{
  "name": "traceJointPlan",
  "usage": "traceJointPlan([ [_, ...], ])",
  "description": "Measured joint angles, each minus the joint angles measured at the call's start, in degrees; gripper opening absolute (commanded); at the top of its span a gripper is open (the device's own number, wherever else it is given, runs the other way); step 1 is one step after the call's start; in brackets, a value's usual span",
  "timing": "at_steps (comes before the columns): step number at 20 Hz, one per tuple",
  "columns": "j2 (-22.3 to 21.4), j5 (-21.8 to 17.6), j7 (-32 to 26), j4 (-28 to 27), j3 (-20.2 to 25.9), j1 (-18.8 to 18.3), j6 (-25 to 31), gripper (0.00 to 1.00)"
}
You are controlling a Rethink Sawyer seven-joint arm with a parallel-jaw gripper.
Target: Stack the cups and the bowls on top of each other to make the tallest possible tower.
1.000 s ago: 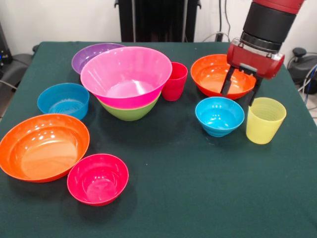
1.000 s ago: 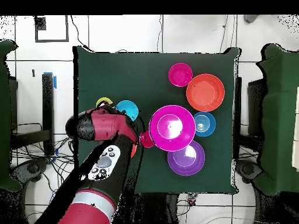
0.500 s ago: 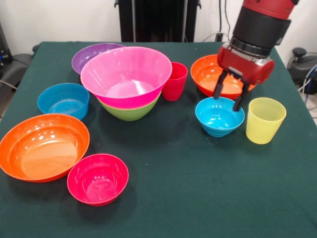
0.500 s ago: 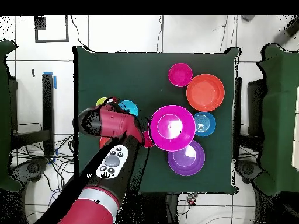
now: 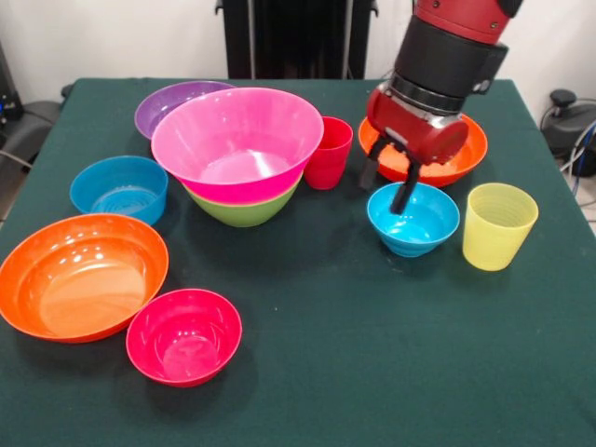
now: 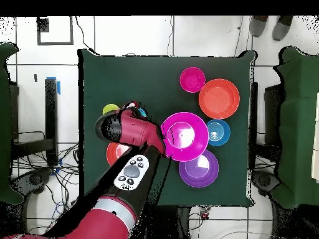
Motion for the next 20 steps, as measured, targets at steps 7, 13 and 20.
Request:
traceJointPlan([
  [7,3.75,3.63,0.52,-1.71,-4.02,1.20,-0.01,1.00],
  [13,7.45,8.06,1.79,-3.05,-6.91,3.71,-0.30,1.00],
  [20,10.76,11.99,3.21,-4.52,-9.09,6.41,-0.38,1.00],
])
